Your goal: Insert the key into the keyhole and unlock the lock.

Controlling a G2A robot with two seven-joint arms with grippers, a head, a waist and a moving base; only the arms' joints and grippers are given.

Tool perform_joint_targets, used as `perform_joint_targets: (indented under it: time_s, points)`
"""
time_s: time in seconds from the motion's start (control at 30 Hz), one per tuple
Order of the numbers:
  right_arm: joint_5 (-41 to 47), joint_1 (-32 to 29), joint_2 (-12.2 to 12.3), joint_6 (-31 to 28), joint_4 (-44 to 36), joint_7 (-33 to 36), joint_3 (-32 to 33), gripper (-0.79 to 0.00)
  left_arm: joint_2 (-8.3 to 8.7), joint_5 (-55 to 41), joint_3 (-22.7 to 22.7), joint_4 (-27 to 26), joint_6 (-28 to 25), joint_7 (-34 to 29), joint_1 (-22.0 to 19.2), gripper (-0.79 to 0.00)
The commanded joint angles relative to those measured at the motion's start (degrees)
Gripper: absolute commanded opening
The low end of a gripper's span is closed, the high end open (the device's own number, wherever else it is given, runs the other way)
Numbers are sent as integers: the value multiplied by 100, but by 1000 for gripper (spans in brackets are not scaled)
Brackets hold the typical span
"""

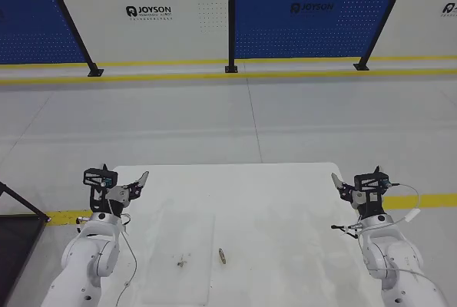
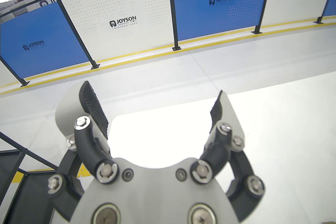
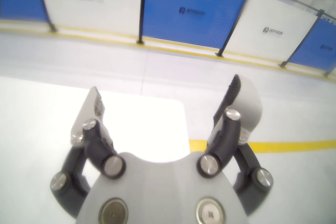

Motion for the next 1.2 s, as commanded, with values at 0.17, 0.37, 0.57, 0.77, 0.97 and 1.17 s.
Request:
perform_joint_targets:
  time_s: [0.17,0.37,0.57,0.77,0.97,1.17]
  points:
    - [0,0,0,0,0,0,0,0,0,0,0,0,0,0,0,-1]
    - [0,0,0,0,0,0,0,0,12,40,-55,-645,-562,518,870,0]
    - [0,0,0,0,0,0,0,0,40,-8,-232,-1409,-1474,916,2802,0]
    - [0,0,0,0,0,0,0,0,65,104,23,-1542,-2198,498,3552,0]
    - [0,0,0,0,0,0,0,0,34,282,476,-1479,-1641,-533,3552,0]
    - [0,0,0,0,0,0,0,0,0,688,767,-1326,-900,-1209,3219,-62]
